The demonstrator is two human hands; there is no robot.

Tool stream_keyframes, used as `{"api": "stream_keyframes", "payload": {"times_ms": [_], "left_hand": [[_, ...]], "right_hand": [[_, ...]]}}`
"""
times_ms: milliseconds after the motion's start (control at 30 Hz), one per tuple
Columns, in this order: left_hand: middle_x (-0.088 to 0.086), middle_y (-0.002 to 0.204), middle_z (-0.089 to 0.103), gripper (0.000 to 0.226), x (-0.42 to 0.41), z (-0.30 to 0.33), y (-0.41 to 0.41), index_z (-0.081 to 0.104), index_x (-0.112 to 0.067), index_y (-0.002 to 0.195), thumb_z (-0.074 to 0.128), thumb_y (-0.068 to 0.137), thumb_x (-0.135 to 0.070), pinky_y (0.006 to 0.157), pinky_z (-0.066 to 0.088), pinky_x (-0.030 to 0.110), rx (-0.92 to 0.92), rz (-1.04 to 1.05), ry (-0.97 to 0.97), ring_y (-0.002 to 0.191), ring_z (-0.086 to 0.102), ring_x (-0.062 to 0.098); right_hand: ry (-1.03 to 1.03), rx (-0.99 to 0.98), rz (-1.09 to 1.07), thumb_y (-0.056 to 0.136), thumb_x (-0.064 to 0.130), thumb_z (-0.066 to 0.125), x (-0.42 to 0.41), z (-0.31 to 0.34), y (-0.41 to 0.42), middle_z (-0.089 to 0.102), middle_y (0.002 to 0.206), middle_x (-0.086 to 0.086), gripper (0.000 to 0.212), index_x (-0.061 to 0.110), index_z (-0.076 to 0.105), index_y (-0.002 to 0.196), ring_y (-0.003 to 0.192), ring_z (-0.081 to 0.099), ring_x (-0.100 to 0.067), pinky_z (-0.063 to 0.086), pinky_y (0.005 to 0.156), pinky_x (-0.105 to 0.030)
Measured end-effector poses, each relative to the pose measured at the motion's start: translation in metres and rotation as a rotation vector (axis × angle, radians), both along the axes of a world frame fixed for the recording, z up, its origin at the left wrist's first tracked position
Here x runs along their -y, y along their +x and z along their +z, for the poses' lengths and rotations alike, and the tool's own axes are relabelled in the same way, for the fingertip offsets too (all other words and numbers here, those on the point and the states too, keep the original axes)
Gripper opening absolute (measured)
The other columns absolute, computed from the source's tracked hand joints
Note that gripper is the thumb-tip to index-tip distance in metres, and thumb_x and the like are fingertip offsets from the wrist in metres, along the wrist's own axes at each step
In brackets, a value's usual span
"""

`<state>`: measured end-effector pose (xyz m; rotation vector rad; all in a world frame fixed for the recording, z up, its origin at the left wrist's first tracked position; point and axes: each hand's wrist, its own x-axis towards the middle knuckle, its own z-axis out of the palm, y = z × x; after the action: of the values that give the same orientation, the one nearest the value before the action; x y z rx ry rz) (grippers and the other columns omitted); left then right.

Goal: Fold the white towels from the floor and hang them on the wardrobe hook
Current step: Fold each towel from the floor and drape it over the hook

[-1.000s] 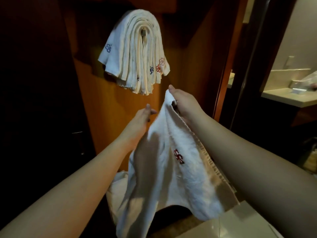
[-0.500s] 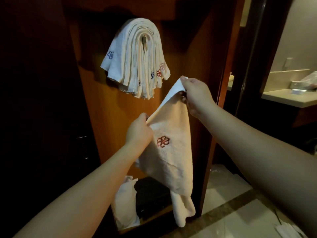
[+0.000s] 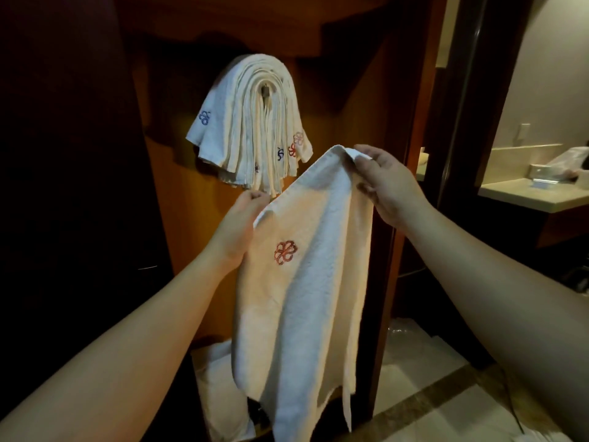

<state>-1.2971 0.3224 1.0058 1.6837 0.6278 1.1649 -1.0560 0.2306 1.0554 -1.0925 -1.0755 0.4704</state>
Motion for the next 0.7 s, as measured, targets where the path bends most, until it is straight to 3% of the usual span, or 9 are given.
{"api": "stream_keyframes", "payload": {"times_ms": [67, 200, 267, 367, 567, 700], "left_hand": [[-0.019, 0.088, 0.072, 0.021, -0.001, 0.007, -0.002, 0.066, -0.034, 0.092, 0.068, 0.084, -0.053, 0.065, 0.054, 0.024, -0.125, 0.000, 0.148, 0.079, 0.069, 0.000], [-0.009, 0.090, 0.075, 0.013, -0.003, 0.014, -0.009, 0.067, -0.037, 0.090, 0.078, 0.083, -0.034, 0.060, 0.058, 0.025, -0.395, -0.064, 0.170, 0.079, 0.074, 0.009], [-0.011, 0.092, 0.071, 0.018, -0.007, 0.011, -0.010, 0.063, -0.040, 0.094, 0.078, 0.084, -0.035, 0.061, 0.053, 0.022, -0.676, -0.011, 0.238, 0.081, 0.071, 0.008], [-0.010, 0.087, 0.067, 0.017, -0.018, -0.008, -0.017, 0.068, -0.030, 0.096, 0.075, 0.086, -0.042, 0.058, 0.046, 0.023, -1.001, 0.127, 0.333, 0.077, 0.063, 0.006], [-0.004, 0.074, 0.069, 0.028, -0.048, -0.052, -0.049, 0.070, -0.020, 0.082, 0.065, 0.094, -0.045, 0.056, 0.048, 0.028, -1.199, 0.237, 0.293, 0.063, 0.065, 0.011], [-0.001, 0.079, 0.063, 0.035, -0.057, -0.066, -0.063, 0.062, -0.018, 0.077, 0.062, 0.096, -0.047, 0.059, 0.043, 0.028, -1.174, 0.274, 0.266, 0.069, 0.058, 0.014]], "right_hand": [[-0.047, 0.155, -0.042, 0.084, 0.036, 0.076, 0.000, -0.004, 0.007, 0.071, 0.115, 0.009, 0.031, 0.040, 0.064, 0.112, 0.104, 0.069, -0.010, 0.055, 0.089, -0.030], [-0.005, 0.279, -0.339, 0.092, 0.040, 0.070, -0.002, -0.009, 0.016, 0.072, 0.095, 0.014, 0.005, 0.038, 0.069, 0.097, 0.091, 0.066, -0.002, 0.053, 0.079, -0.027], [0.010, 0.305, -0.398, 0.097, 0.041, 0.063, -0.003, -0.010, 0.016, 0.069, 0.094, 0.018, 0.006, 0.038, 0.068, 0.100, 0.087, 0.062, 0.007, 0.046, 0.073, -0.018], [0.003, 0.272, -0.437, 0.100, 0.040, 0.058, -0.005, -0.012, 0.015, 0.067, 0.097, 0.019, 0.009, 0.037, 0.066, 0.103, 0.090, 0.059, 0.005, 0.040, 0.069, -0.015], [-0.032, 0.243, -0.526, 0.100, 0.047, 0.057, -0.001, -0.021, 0.032, 0.065, 0.090, 0.016, 0.015, 0.034, 0.064, 0.100, 0.087, 0.060, 0.000, 0.039, 0.066, -0.017], [-0.040, 0.250, -0.572, 0.098, 0.047, 0.060, -0.003, -0.031, 0.045, 0.066, 0.096, 0.007, 0.021, 0.027, 0.068, 0.099, 0.090, 0.062, -0.010, 0.043, 0.071, -0.022]]}}
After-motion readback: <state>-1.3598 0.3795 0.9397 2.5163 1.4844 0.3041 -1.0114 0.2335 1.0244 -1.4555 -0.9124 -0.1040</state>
